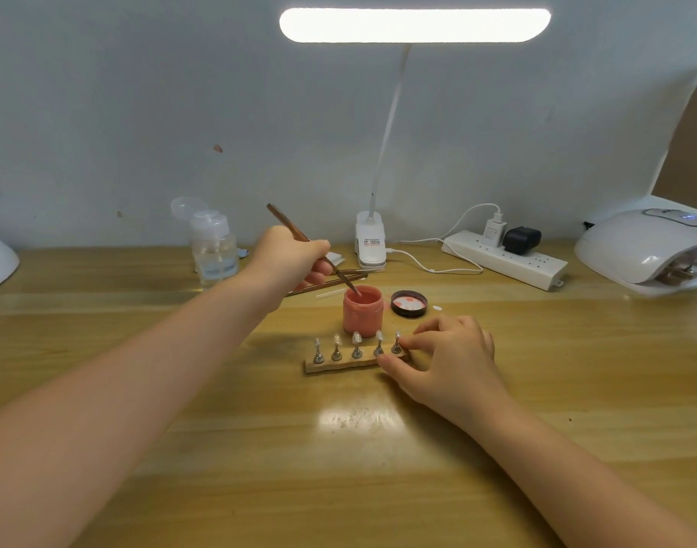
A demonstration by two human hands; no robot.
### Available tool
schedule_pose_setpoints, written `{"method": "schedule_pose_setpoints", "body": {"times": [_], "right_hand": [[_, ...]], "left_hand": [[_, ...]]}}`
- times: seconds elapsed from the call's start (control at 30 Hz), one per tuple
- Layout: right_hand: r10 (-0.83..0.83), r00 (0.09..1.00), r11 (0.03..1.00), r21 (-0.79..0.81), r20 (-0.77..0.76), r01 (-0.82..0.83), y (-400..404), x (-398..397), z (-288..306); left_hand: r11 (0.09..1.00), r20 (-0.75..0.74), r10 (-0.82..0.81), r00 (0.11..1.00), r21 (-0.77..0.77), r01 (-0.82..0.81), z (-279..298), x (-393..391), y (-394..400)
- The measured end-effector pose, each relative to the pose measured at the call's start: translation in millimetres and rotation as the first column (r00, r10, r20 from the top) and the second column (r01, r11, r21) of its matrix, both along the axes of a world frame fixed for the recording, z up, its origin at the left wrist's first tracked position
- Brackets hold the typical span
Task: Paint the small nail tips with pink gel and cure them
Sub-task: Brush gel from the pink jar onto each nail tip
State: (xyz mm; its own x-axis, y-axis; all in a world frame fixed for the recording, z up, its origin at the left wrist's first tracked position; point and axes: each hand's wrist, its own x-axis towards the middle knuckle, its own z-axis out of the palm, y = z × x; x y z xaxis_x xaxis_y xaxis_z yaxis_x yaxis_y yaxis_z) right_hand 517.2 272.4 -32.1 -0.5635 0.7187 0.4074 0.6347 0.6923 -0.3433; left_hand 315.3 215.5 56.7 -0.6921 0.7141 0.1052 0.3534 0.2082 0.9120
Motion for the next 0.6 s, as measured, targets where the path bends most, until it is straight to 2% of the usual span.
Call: {"method": "schedule_pose_setpoints", "body": {"times": [0.2, 0.3, 0.43, 0.6], "right_hand": [[-0.008, 1.0, 1.0, -0.002, 0.005, 0.008, -1, 0, 1], [-0.002, 1.0, 1.0, -0.003, 0.007, 0.002, -1, 0, 1], [0.006, 1.0, 0.999, -0.039, -0.011, -0.006, 1, 1, 2], [0.047, 0.999, 0.996, -0.074, 0.01, -0.046, 2, 0, 3]], "left_hand": [[0.995, 0.139, 0.088, 0.986, 0.043, -0.094, -8, -14, -7], [0.99, 0.216, 0.075, 0.973, 0.096, -0.098, -10, -14, -9], [0.989, 0.199, 0.086, 0.976, 0.102, -0.108, -14, -14, -15], [0.959, 0.216, 0.009, 0.976, 0.274, -0.069, -18, -12, -38]]}}
